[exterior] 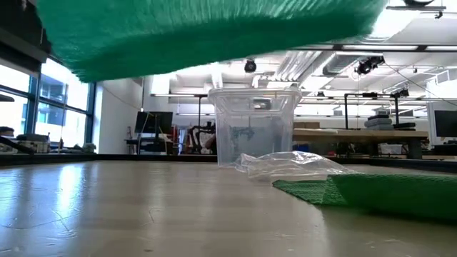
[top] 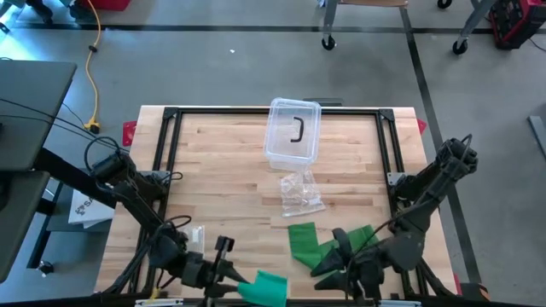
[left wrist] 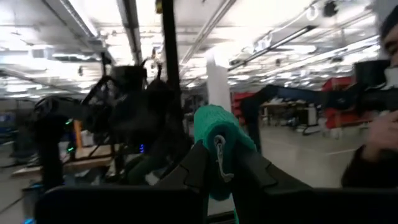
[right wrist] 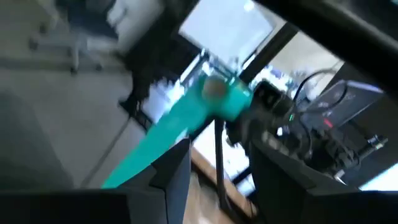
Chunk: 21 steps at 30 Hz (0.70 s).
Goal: Roll bandage
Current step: Roll the blue bandage
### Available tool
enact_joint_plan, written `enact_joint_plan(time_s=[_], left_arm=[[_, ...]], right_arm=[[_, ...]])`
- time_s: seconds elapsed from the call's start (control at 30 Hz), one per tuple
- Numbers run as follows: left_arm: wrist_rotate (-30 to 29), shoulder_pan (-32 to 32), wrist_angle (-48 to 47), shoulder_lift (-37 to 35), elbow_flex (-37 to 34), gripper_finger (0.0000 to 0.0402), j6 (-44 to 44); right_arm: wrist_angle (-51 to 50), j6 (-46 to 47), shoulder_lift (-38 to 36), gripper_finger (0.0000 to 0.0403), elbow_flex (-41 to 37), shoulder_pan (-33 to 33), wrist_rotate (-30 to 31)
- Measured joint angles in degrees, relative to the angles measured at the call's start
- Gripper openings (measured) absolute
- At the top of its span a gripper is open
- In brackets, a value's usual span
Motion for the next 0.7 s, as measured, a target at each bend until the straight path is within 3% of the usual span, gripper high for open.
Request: enact_joint_plan(time_s=[0.13, 0.37, 0.6, 0.7], left_arm=[[-0.22, 1.29, -2.49, 0.0, 0.0, 0.0039, -1.91], [0.03, 2.46, -4.04, 0.0, 0.0, 0.0039, -3.72], [-2.38, 2.62, -5.13, 0.0, 0.0, 0.0039, -4.68], [-6.84, 2.79, -5.36, 0.0, 0.0, 0.0039, -5.0]], right_arm=[[3.11, 4.9, 0.03, 0.015, 0.0, -2.25, -3.2], [0.25, 8.75, 0.13, 0.0155, -0.02, -5.16, -2.79], [0.05, 5.36, 0.59, 0.0223, -0.02, -5.22, -2.11], [0.97, 0.67, 2.51, 0.0234, -0.02, -4.33, 3.2]])
